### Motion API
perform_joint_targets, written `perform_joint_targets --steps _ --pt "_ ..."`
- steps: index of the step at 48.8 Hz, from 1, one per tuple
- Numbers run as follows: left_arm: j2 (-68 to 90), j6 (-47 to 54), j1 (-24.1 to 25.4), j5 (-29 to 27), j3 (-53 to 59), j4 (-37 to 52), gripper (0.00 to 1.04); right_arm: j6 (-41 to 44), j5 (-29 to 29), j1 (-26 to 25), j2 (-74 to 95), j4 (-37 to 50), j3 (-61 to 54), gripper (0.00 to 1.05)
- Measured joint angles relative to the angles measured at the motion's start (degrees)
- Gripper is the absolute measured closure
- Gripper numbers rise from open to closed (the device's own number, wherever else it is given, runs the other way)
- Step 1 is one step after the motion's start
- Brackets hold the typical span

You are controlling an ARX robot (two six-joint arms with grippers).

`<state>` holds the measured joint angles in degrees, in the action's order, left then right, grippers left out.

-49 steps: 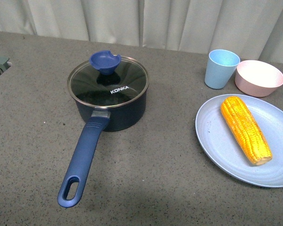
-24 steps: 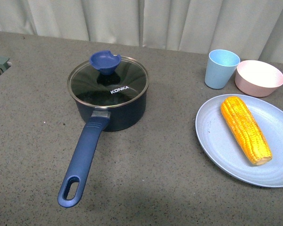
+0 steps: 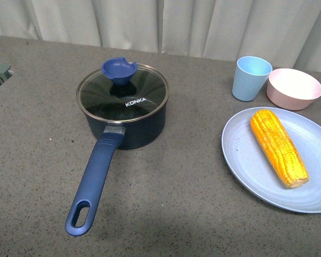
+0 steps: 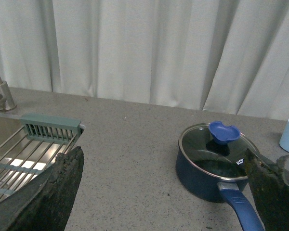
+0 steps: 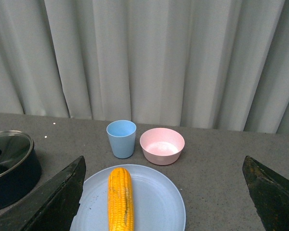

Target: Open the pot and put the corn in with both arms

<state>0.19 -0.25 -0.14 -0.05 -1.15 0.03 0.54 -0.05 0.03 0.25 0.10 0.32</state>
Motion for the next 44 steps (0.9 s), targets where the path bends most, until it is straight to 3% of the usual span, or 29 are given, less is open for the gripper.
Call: perform_joint_targets --steps 44 --pt "0.0 0.0 0.0 0.0 0.0 0.0 0.07 0.0 0.0 0.0 0.0 0.0 0.0 0.09"
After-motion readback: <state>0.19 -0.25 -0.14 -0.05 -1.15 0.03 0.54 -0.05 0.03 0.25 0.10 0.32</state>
